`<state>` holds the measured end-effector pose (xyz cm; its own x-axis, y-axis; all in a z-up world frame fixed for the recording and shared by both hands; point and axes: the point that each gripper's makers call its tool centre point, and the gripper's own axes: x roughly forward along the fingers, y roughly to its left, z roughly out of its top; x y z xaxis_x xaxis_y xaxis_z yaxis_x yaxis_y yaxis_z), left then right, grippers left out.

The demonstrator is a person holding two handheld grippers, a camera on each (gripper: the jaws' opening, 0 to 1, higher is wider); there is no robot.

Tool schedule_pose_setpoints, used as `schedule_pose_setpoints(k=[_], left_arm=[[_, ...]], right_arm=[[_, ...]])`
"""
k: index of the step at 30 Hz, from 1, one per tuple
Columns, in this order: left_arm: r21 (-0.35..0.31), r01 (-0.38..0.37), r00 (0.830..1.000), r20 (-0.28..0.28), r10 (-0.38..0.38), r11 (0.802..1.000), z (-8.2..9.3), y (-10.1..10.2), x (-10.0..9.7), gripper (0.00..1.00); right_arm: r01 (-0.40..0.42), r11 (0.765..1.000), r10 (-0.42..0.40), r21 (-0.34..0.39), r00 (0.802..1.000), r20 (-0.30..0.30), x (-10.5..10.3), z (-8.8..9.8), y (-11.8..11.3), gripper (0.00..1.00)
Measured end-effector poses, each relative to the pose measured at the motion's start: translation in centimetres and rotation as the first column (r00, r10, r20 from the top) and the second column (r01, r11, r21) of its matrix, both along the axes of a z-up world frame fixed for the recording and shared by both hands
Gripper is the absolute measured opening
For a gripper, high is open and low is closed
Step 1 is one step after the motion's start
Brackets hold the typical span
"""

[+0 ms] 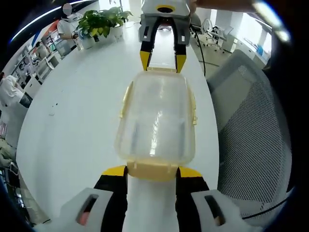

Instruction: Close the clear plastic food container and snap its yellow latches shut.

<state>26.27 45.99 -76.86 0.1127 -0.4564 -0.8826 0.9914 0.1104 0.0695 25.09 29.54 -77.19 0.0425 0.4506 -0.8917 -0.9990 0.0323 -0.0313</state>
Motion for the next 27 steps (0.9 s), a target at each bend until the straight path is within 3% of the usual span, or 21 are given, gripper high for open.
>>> schedule_pose_setpoints(k=[27], left_arm=[[-0.041,0.024,1.0,0.005,-0.024,0.999,-0.1,-5.5,-0.2,0.33]], right_arm=[[0.029,0.999,-0.029,-0.045,1.0,-0.002,-0.4,-0.4,-5.4,0.36]])
